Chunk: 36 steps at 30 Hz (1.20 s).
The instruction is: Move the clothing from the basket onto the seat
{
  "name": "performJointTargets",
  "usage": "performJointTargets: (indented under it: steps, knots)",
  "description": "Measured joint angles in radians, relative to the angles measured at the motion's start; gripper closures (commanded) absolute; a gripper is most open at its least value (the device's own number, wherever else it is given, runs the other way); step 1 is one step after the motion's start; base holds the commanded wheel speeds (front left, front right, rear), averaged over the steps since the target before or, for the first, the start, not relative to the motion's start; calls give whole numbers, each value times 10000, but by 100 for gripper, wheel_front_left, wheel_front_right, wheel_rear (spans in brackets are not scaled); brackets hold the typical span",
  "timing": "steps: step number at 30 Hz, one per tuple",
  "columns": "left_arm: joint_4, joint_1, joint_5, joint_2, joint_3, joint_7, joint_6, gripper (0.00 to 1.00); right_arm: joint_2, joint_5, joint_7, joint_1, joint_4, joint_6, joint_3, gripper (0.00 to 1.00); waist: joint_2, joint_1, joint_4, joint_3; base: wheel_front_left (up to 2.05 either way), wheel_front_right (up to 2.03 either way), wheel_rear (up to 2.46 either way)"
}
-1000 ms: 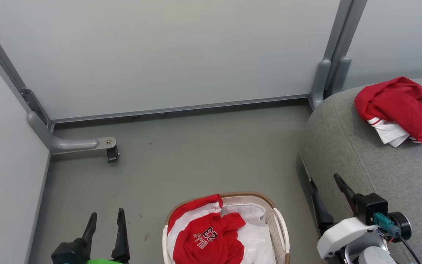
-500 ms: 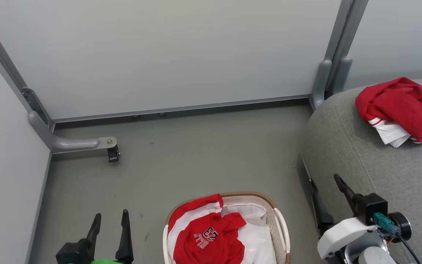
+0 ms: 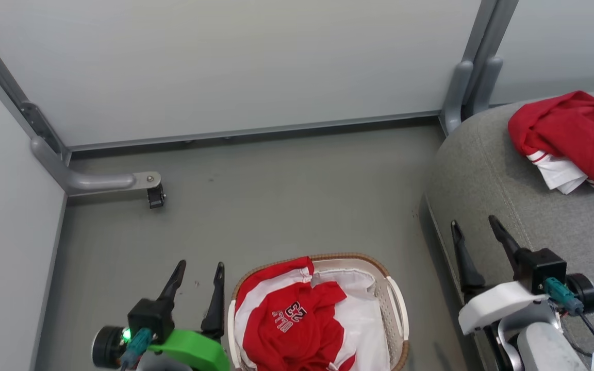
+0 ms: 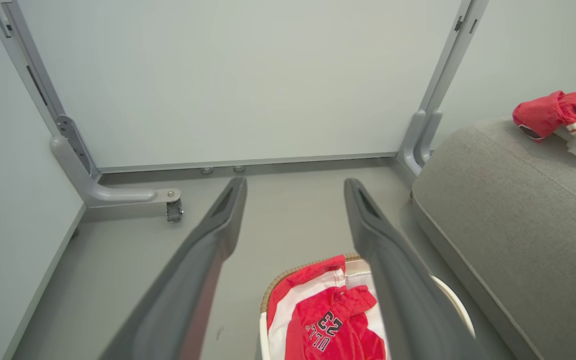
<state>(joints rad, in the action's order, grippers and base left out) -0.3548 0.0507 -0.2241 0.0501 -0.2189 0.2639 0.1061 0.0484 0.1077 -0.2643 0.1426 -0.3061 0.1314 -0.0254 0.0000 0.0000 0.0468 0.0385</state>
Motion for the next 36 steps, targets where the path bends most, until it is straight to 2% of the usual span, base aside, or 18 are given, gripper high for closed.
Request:
performJointTargets:
  steps: [3,8,20,28,31,36]
  knots:
    - [-412,728,234,-2,-466,2,81,0,0,-171,0,375,253,0,201,0,0,0,-24,361,0,0,0]
    - [-1850,1922,339,-4,-1661,-79,173,0,0,-454,2,934,662,0,514,0,0,0,-108,1075,0,0,0]
    - [-4938,4574,-134,-29,-4715,-965,219,0,4,-811,2,2031,1528,0,911,0,0,1,-536,3226,0,0,0]
    - [-6627,5851,90,-27,-5823,-1482,228,0,6,-696,2,2709,2021,0,660,0,0,2,-867,4743,0,0,0]
    - [-7365,6279,527,-33,-6282,-1726,207,0,6,-608,0,2912,2150,0,518,0,0,3,-1010,5318,0,0,0]
    - [-8291,6808,828,-19,-6642,-1942,167,0,6,-424,0,3177,2230,0,299,0,0,3,-1243,6104,0,0,0]
